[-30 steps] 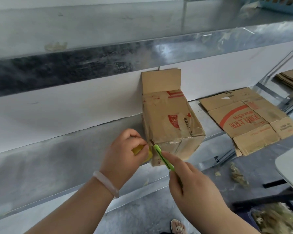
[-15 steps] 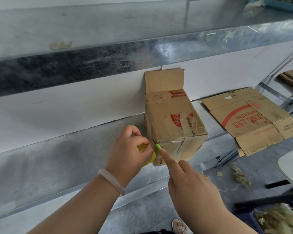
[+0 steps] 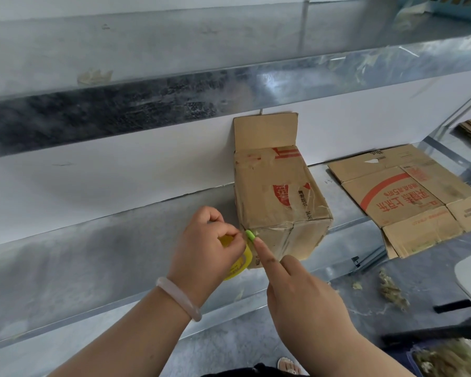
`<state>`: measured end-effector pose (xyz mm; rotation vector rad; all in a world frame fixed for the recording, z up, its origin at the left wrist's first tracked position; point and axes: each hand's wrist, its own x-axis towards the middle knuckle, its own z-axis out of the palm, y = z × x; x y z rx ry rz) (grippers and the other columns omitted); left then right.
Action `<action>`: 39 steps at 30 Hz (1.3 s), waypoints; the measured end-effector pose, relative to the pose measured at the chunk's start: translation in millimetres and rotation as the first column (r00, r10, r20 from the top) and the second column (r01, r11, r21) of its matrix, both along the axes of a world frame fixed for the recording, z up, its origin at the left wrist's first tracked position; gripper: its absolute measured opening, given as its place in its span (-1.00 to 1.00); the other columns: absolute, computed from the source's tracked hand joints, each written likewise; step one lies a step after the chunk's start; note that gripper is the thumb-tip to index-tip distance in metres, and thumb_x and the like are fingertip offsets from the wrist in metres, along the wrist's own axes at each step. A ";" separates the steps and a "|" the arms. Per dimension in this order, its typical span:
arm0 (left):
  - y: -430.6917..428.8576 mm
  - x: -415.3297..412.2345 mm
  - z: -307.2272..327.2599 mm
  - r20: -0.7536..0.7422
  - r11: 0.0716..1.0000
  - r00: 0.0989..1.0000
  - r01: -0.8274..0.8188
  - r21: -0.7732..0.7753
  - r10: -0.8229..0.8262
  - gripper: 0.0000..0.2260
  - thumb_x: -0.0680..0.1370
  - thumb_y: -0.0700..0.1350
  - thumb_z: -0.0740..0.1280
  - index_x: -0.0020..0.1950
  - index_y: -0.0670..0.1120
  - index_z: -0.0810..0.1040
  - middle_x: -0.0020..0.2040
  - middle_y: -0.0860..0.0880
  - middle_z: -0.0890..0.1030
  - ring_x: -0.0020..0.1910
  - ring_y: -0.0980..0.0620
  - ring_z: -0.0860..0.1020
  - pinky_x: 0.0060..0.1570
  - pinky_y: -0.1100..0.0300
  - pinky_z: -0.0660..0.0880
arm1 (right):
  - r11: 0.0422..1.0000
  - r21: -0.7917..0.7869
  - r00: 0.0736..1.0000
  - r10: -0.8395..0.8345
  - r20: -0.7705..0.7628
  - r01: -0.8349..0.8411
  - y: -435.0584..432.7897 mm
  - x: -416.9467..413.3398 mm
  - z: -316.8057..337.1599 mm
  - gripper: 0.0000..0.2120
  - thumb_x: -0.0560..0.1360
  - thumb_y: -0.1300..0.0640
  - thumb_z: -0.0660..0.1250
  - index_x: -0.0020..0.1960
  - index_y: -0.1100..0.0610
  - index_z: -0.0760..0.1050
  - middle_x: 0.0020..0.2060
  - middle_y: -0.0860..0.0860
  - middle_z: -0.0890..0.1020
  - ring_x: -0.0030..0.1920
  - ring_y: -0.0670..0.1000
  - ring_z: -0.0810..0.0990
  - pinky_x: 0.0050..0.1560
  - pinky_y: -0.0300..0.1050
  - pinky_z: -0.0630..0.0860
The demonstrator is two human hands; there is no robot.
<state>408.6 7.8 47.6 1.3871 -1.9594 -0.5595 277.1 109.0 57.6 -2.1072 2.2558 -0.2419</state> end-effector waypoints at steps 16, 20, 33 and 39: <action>-4.3 6.1 -4.6 -0.025 0.992 0.992 -0.126 0.030 0.127 -0.94 0.43 -0.07 0.47 -0.23 -0.02 0.70 -0.12 0.11 0.43 -0.13 0.26 0.46 -0.19 0.57 0.25 | 0.992 -0.100 0.996 0.078 -0.051 -0.083 -7.6 -18.9 -7.1 -0.02 -0.10 0.20 0.63 0.34 0.04 0.52 -0.41 -0.11 0.35 -0.52 0.00 -0.19 -0.49 -0.27 -0.35; -11.8 19.0 -6.7 0.056 0.991 0.992 -0.111 -0.069 0.115 -0.94 0.45 -0.06 0.46 -0.20 -0.02 0.69 -0.11 0.07 0.43 -0.17 0.18 0.42 -0.18 0.46 0.30 | 0.981 -0.094 0.984 0.174 0.039 -0.170 -4.5 -25.8 -14.4 -0.19 0.13 0.13 0.54 0.38 -0.01 0.44 -0.35 -0.15 0.46 -0.57 -0.01 0.07 -0.59 -0.27 -0.24; -54.3 41.7 -68.8 0.476 0.915 0.858 0.016 -0.403 0.194 -0.85 0.46 -0.05 0.28 -0.23 -0.02 0.62 -0.08 -0.03 0.54 -0.38 -0.08 0.51 -0.22 0.14 0.33 | 0.897 -0.373 0.771 0.061 0.634 0.237 -23.5 -141.4 -8.3 -0.67 0.62 0.12 0.12 0.37 -0.09 0.28 -0.20 0.03 0.47 -0.33 0.04 0.46 -0.38 -0.07 0.40; -32.8 46.4 -109.7 0.486 0.949 0.855 -0.018 -0.316 0.178 -0.81 0.46 0.00 0.28 -0.21 0.03 0.67 -0.12 -0.01 0.58 -0.24 -0.13 0.56 -0.14 0.03 0.44 | 0.976 0.052 0.919 -0.217 0.329 0.211 -85.1 -195.9 -60.7 -0.61 0.63 0.21 0.14 0.42 -0.03 0.37 0.07 0.02 0.44 -0.02 0.00 0.41 -0.02 -0.08 0.39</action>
